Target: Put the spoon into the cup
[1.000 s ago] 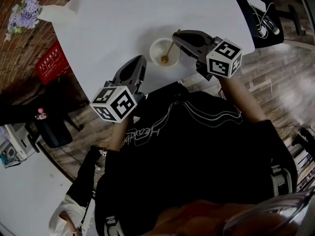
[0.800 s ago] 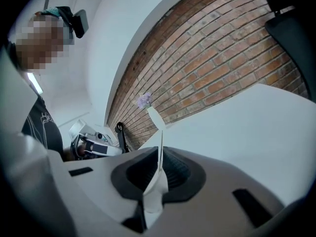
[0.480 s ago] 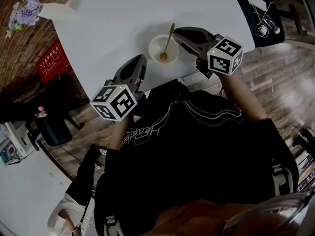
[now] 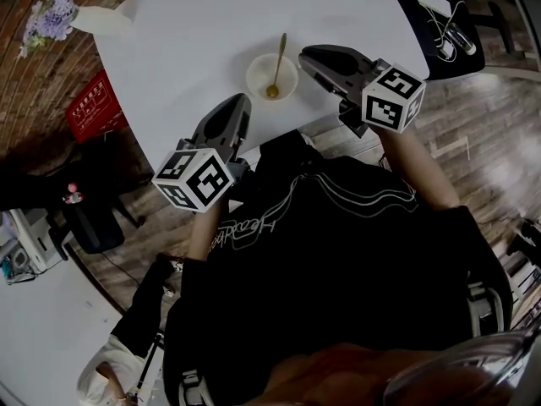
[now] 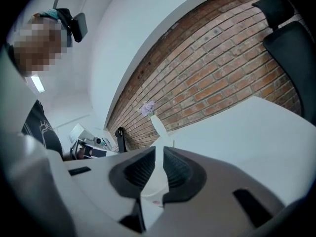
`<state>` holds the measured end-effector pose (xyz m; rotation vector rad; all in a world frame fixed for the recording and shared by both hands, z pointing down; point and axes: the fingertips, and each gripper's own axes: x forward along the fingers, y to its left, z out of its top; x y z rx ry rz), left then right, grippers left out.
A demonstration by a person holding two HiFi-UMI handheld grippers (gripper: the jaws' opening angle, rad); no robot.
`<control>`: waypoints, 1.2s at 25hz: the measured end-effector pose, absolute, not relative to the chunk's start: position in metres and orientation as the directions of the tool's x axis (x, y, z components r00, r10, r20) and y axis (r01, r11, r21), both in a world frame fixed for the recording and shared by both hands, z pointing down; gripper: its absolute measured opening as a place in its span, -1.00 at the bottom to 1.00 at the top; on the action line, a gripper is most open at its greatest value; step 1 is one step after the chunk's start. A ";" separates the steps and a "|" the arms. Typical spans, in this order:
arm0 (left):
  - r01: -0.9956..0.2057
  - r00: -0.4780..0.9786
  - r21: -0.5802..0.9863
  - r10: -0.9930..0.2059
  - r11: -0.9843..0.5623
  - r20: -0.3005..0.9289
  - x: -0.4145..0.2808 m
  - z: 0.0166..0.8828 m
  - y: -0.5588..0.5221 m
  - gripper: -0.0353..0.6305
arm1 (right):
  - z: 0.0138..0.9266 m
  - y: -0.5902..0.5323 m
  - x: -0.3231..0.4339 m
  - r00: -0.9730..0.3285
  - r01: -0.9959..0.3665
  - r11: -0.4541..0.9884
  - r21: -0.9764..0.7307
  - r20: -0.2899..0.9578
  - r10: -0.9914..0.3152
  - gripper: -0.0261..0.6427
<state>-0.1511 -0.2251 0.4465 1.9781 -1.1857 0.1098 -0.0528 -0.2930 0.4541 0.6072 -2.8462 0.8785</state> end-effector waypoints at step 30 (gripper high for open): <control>-0.739 0.617 0.496 -0.753 -0.455 0.229 -0.099 0.324 -0.168 -0.88 | 0.327 -0.183 -0.031 -0.971 -0.235 0.867 -0.439 0.061 -0.233 -0.93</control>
